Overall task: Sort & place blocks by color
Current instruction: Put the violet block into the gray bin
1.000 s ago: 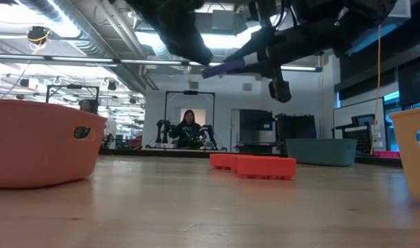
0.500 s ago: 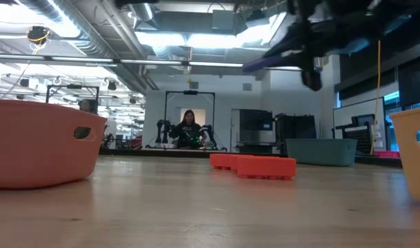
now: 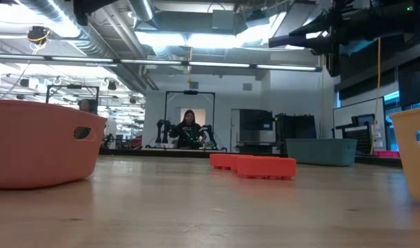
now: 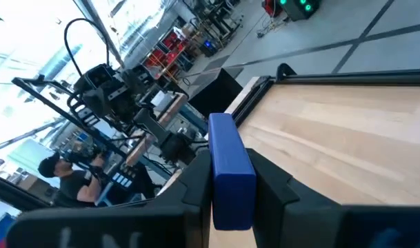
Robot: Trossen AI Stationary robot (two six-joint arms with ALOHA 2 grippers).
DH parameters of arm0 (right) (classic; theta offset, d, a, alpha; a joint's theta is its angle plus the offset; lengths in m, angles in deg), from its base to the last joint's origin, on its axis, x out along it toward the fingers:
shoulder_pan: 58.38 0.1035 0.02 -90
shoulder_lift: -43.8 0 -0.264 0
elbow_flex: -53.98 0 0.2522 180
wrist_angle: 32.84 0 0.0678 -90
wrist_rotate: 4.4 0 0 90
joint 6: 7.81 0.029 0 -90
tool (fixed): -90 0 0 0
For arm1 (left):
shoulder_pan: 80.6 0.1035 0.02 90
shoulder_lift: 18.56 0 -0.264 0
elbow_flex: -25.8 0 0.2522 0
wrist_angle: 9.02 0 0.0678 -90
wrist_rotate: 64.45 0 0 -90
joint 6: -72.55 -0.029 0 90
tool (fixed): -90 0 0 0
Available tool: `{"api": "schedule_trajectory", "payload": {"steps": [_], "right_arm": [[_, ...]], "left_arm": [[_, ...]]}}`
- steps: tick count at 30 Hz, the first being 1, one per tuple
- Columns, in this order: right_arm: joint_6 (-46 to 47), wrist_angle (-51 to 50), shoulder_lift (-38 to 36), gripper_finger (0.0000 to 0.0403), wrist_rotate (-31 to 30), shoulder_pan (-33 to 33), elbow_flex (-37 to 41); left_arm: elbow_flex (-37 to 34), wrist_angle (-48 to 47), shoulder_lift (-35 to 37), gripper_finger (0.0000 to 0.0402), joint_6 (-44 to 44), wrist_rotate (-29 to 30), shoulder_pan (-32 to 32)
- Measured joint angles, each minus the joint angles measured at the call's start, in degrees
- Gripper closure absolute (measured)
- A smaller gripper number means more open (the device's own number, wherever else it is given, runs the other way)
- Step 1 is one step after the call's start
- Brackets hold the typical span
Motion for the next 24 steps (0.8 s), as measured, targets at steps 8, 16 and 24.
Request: {"api": "schedule_trajectory", "payload": {"steps": [8,16,24], "right_arm": [[1.81,-2.83,1.11,0.034,-0.79,-0.04,-1.86],[-1.08,-47.6,13.02,0.034,-2.95,-8.01,-23.08],[-18.0,-72.84,31.08,0.034,-0.1,-22.31,-34.33]], "left_arm": [[-0.05,-0.06,0.08,0.017,-0.02,-0.01,0.0],[-0.07,-0.15,0.0,0.017,-0.02,2.04,-0.01],[-0.07,-0.14,0.0,0.017,0.03,2.34,0.0]]}}
